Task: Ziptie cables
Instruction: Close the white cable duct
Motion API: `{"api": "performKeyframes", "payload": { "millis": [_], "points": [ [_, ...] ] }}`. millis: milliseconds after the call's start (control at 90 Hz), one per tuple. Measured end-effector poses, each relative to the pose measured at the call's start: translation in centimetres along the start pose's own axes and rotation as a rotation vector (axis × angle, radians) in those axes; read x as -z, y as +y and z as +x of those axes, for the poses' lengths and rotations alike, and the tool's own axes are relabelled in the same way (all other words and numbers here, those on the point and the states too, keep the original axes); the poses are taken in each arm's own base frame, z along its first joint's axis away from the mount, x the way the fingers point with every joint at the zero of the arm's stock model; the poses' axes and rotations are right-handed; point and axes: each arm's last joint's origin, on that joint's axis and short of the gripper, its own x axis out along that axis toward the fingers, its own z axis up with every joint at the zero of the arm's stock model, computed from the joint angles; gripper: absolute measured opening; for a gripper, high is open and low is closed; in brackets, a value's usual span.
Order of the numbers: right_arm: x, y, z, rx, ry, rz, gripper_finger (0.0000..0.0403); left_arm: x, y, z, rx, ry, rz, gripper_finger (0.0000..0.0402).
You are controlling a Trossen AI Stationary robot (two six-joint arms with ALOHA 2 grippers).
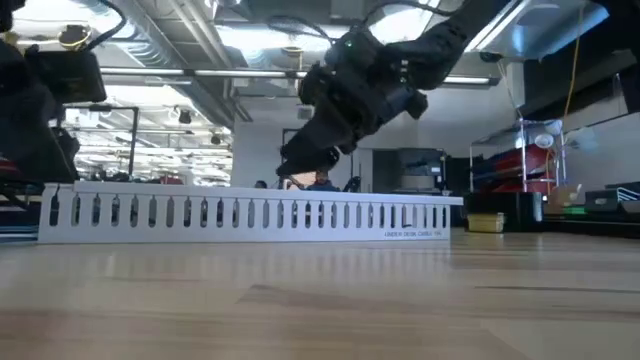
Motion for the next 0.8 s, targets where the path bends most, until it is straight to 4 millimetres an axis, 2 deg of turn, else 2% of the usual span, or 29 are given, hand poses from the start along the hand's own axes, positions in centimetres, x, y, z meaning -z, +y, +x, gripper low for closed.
{"api": "performKeyframes", "payload": {
  "millis": [189,311,433,611,800],
  "points": [
    [-0.5,0.1,0.3,0.086,-0.044,-0.095,0.0319,0.4,0.4,0.1,-0.023,0.001,0.073,0.0305],
    [-0.6,-0.2,0.2,0.155,-0.05,-0.081,0.0319,0.0,0.5,0.4,-0.041,-0.015,0.104,0.0306],
    [-0.5,-0.2,0.2,0.137,-0.04,-0.083,0.0319,-0.3,0.6,0.6,-0.018,0.019,0.107,0.0305],
    [-0.4,0.2,0.4,0.076,-0.032,-0.043,0.0319,0.0,-1.1,0.1,0.146,0.023,0.031,0.0305],
    [-0.4,0.9,0.7,0.022,-0.035,-0.048,0.0333,0.7,-1.7,-0.4,0.148,-0.033,0.021,0.0305]
  ]
}}
